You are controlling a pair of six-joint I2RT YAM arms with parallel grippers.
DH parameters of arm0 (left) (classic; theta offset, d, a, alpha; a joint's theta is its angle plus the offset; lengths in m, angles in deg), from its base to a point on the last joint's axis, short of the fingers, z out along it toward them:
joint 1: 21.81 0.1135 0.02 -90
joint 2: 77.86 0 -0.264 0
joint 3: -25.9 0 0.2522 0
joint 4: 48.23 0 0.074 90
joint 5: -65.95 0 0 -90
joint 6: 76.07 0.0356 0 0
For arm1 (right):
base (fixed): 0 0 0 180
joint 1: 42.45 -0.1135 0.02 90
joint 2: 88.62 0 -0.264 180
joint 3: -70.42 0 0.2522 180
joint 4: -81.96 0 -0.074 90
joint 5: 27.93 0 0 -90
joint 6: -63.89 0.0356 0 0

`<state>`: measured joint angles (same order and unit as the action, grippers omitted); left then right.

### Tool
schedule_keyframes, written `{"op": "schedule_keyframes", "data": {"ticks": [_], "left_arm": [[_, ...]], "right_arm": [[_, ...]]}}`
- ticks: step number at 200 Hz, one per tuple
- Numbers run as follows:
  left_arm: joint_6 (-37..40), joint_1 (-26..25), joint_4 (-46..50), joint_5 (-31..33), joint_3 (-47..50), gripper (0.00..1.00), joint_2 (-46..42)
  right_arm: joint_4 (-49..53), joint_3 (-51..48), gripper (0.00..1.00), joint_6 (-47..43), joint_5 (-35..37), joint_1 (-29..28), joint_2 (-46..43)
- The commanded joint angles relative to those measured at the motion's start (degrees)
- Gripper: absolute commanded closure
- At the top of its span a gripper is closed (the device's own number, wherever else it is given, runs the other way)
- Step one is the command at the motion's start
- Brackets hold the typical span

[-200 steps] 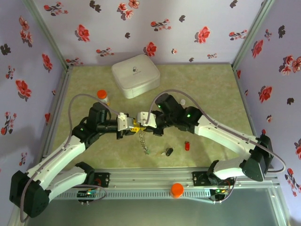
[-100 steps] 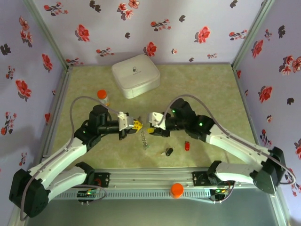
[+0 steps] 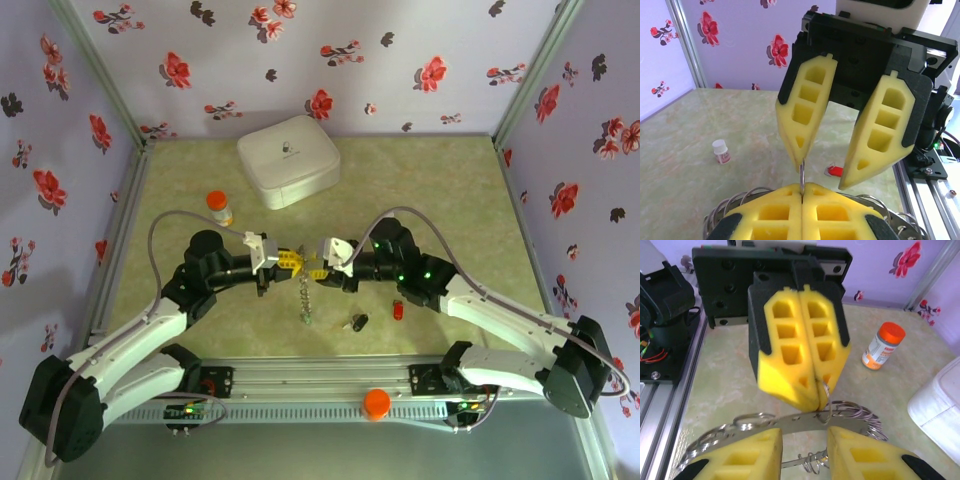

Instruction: Put the keys on the keyring

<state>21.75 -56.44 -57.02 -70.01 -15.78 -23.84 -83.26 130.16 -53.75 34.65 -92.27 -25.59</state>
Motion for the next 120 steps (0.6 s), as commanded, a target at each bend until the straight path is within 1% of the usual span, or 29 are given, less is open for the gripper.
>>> {"op": "schedule_keyframes", "data": {"ticks": [1, 24, 78, 90, 102, 120], "left_arm": [[-0.4, -0.4, -4.0, -2.4, 0.4, 1.00, -0.7], [-0.4, -0.4, -4.2, -2.9, 0.4, 1.00, -0.6], [0.0, -0.5, -4.4, -4.1, 0.5, 1.00, -0.5], [0.4, -0.5, -4.3, -4.1, 0.5, 1.00, -0.5], [0.0, -0.6, -4.0, -2.7, 0.5, 1.00, -0.6], [-0.5, -0.5, -2.0, 0.0, 0.0, 1.00, -0.9]], "right_arm": [[-3.0, -0.2, 0.72, 1.7, 0.2, -0.2, 0.1], [-3.1, 0.1, 0.74, 1.8, -0.5, -0.3, 0.5], [-4.6, 0.6, 0.84, 2.3, -1.4, -0.7, 1.7], [-4.3, 0.8, 0.83, 2.1, -0.7, -0.7, 1.7], [-2.8, 0.7, 0.77, 1.1, 1.9, -0.7, 1.0], [-0.6, -0.4, 0.76, -1.1, 6.6, -0.6, -1.2]]}}
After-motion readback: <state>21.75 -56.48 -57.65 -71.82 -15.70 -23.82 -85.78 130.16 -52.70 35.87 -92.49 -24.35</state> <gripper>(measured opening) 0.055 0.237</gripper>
